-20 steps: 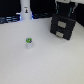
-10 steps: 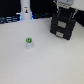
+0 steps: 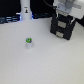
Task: Open the kcup holder, insert the kcup into the holder, and close the kcup holder
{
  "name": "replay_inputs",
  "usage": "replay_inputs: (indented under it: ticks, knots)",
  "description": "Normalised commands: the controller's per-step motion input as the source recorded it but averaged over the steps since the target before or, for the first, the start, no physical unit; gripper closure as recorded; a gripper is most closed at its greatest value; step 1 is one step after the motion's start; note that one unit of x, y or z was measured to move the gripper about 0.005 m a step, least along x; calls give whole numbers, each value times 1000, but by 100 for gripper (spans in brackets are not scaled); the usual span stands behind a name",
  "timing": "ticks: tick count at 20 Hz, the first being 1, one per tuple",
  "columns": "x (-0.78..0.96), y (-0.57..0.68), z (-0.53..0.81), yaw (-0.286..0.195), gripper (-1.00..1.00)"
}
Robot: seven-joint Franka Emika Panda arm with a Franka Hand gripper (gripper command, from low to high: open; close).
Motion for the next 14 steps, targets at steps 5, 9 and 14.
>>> replay_inputs:
  ticks: [5,9,14]
  knots:
    - [-239,75,-306,52,-100]
    - [-53,7,-42,-6,100]
    - [23,-5,-8,0,100]
